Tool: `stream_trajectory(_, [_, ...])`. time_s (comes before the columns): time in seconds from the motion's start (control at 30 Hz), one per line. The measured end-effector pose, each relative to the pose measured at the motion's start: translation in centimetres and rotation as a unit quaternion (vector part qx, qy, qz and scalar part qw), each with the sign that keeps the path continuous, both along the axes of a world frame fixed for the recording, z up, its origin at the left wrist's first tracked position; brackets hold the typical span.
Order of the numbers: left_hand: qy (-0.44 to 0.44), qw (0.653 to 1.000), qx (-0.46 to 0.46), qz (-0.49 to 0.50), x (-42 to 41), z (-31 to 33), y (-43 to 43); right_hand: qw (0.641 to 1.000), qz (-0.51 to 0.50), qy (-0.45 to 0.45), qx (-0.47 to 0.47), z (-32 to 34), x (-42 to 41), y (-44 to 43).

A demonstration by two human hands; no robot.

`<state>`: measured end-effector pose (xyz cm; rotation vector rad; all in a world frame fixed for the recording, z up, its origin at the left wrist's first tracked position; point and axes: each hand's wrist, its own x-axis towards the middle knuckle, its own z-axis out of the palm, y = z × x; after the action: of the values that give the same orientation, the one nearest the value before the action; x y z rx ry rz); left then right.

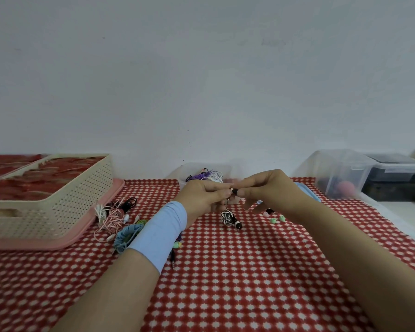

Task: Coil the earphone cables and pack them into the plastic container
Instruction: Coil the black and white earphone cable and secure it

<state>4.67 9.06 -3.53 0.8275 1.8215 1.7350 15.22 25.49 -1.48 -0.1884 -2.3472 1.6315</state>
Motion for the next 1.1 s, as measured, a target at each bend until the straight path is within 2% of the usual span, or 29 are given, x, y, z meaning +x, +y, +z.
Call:
stream_trajectory(0.13, [0.028,0.999,-0.008,0.020,-0.2,-0.1,0.0,0.999,-0.011,0.007,-0.030,-0.2,-0.2,-0.1])
stream_trajectory(0.33, [0.060,0.998,-0.028,0.005,-0.2,-0.3,0.0,1.000,0.009,0.001,0.010,-0.6,-0.2,0.3])
stream_trajectory(0.53, [0.000,1.000,0.008,-0.025,0.1,-0.6,0.1,1.000,0.022,0.012,-0.011,-0.5,-0.1,0.4])
stream_trajectory(0.83, [-0.004,1.000,0.008,-0.025,0.1,-0.5,-0.3,1.000,0.010,-0.002,-0.015,-0.6,-0.2,-0.1])
stream_trajectory(1.1, [-0.085,0.996,0.035,0.009,0.1,-0.9,0.0,0.991,-0.046,0.034,0.121,-0.1,-0.6,-1.0])
